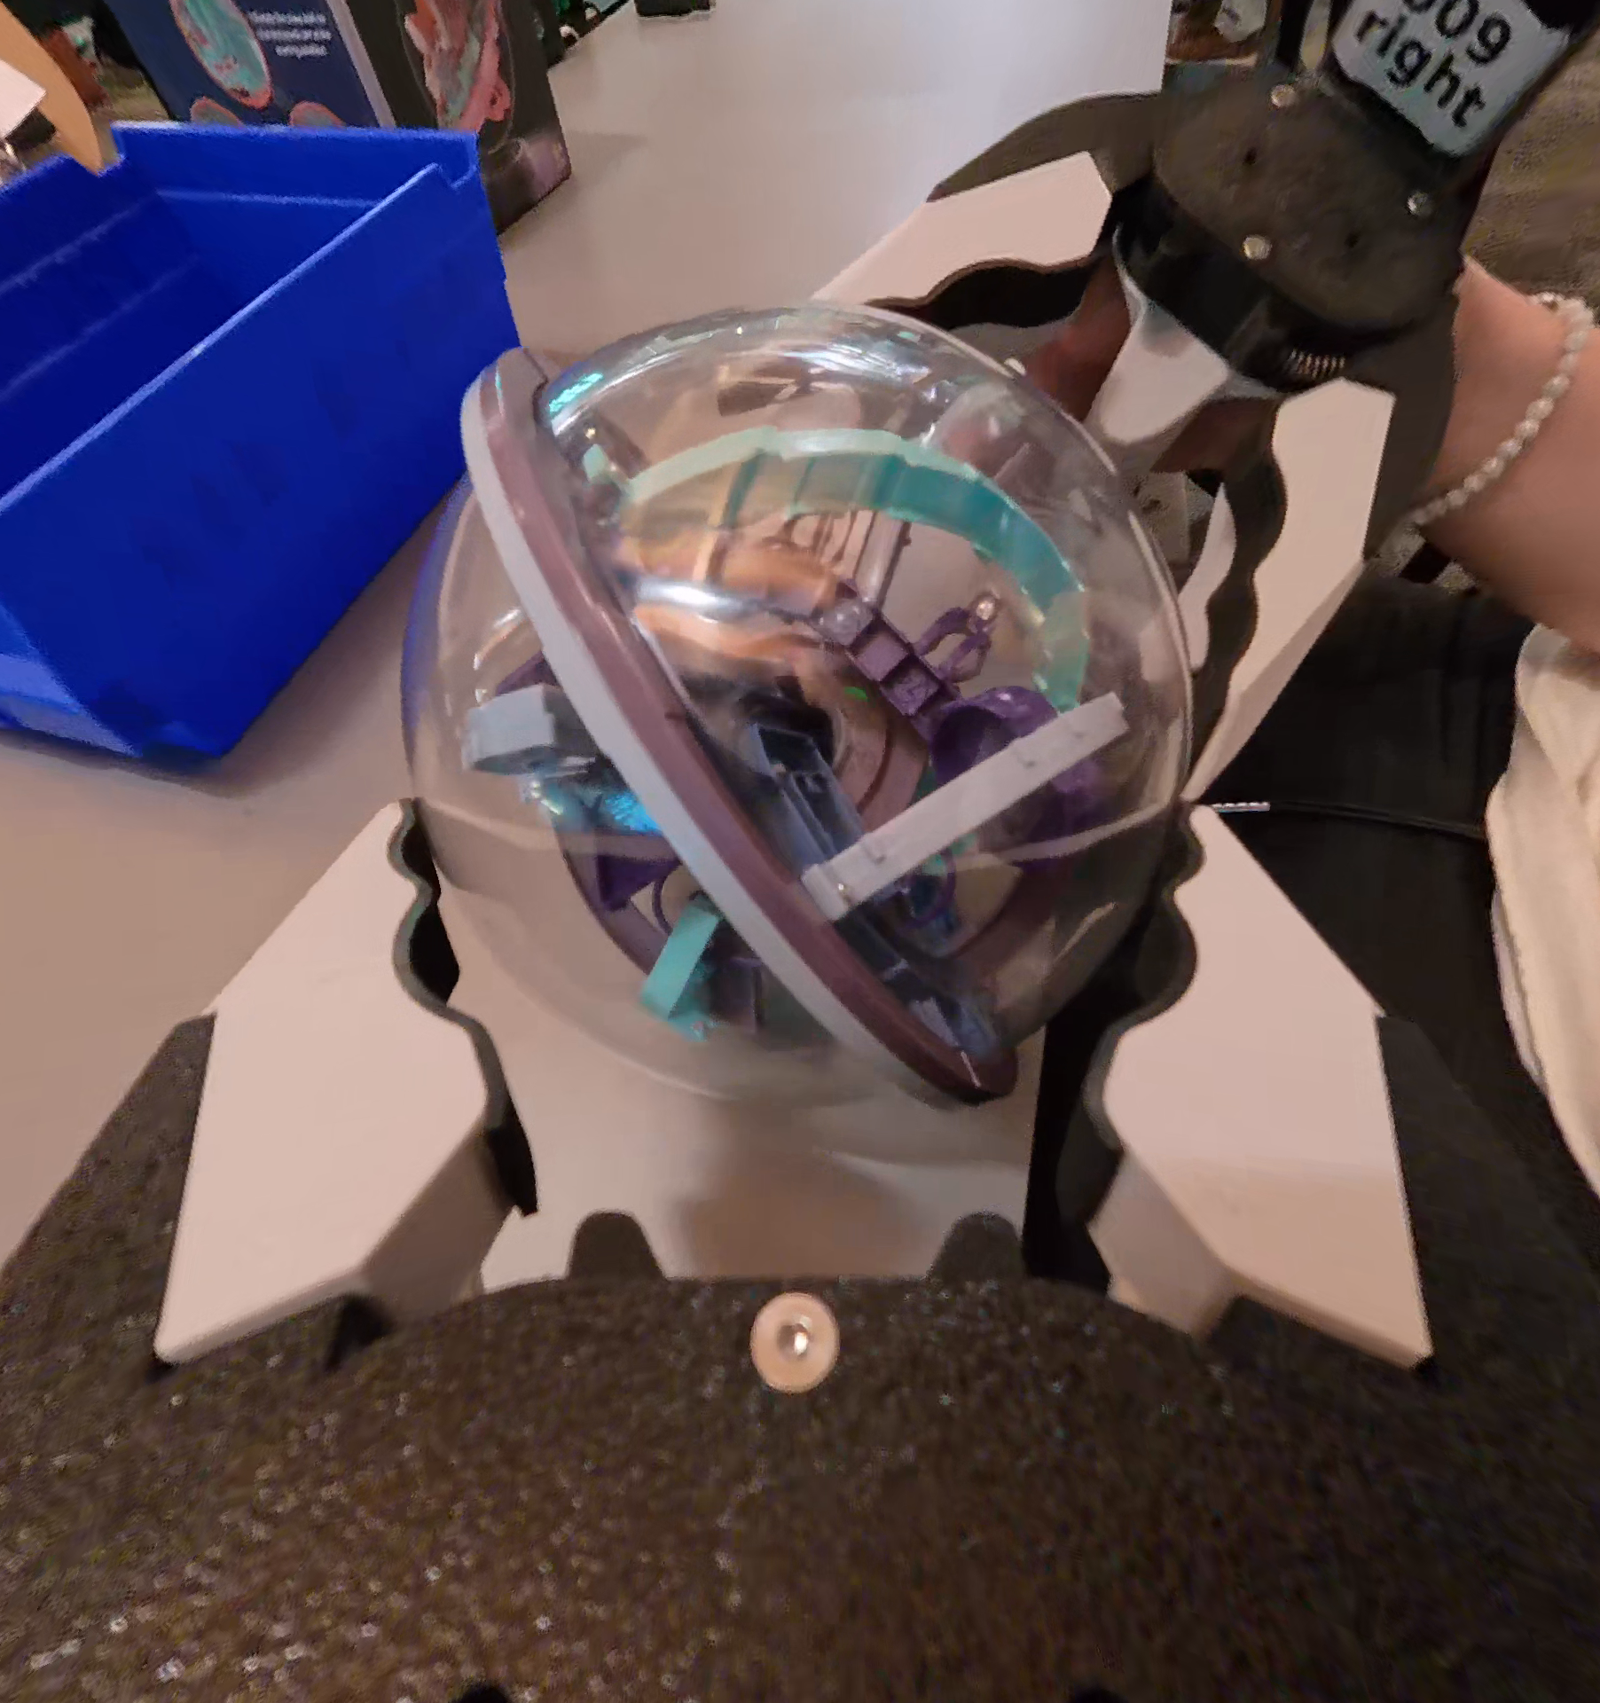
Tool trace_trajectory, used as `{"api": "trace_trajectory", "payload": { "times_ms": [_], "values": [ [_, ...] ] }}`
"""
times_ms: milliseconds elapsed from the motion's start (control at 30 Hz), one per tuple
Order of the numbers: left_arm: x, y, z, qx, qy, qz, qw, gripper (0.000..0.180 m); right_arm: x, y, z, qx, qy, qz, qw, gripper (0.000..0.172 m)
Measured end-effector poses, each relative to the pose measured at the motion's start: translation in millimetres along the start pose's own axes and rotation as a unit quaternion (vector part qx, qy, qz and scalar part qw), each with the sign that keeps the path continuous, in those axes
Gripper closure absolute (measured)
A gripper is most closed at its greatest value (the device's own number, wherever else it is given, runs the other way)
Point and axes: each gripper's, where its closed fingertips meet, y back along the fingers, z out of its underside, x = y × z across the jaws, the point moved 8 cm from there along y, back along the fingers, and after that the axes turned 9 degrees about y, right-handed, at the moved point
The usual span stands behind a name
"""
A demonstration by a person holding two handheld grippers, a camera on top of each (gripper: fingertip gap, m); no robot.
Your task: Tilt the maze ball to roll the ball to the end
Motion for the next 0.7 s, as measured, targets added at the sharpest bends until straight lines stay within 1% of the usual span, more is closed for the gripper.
{"api": "trace_trajectory", "payload": {
  "times_ms": [67, 133, 200, 267, 300, 400, 500, 567, 600, 633, 700],
  "values": [
    [2.4, -2.3, 1.1, -0.009, -0.026, 0.000, 1.000, 0.034, 4.9, 4.3, -1.7, 0.006, -0.003, 0.008, 1.000, 0.036],
    [4.5, -4.7, 3.3, -0.024, -0.060, -0.007, 0.998, 0.037, 11.6, 8.1, -1.9, 0.001, 0.002, 0.012, 1.000, 0.025],
    [7.0, -7.0, 5.3, -0.043, -0.106, -0.015, 0.993, 0.043, 13.3, 10.5, -3.3, -0.002, -0.004, -0.018, 1.000, 0.026],
    [10.6, -10.2, 5.5, -0.044, -0.135, -0.013, 0.990, 0.045, 13.2, 8.3, -1.4, -0.015, -0.018, -0.050, 0.998, 0.015],
    [11.8, -11.9, 4.4, -0.033, -0.134, -0.009, 0.990, 0.045, 15.3, 6.1, 1.3, -0.026, -0.014, -0.045, 0.999, 0.015],
    [11.3, -14.8, 1.6, 0.000, -0.085, 0.010, 0.996, 0.042, 14.6, 4.0, 2.4, -0.019, -0.011, -0.035, 0.999, 0.015],
    [10.5, -16.2, -5.5, 0.049, 0.016, 0.057, 0.997, 0.034, 11.1, 3.1, 1.7, -0.002, 0.000, -0.022, 1.000, 0.014],
    [7.8, -19.3, -7.8, 0.072, 0.088, 0.082, 0.990, 0.028, 9.3, 2.5, 2.2, -0.003, 0.014, -0.016, 1.000, 0.015],
    [5.2, -22.8, -6.9, 0.074, 0.115, 0.082, 0.987, 0.027, 8.2, 1.3, 2.7, -0.007, 0.020, -0.013, 1.000, 0.015],
    [2.8, -27.7, -5.1, 0.070, 0.137, 0.080, 0.985, 0.023, 6.9, -0.9, 4.0, -0.014, 0.021, -0.006, 1.000, 0.014],
    [0.7, -29.3, -6.4, 0.106, 0.143, 0.078, 0.981, 0.023, 6.6, -1.8, 7.5, -0.014, -0.002, 0.008, 1.000, 0.014]
  ]
}}
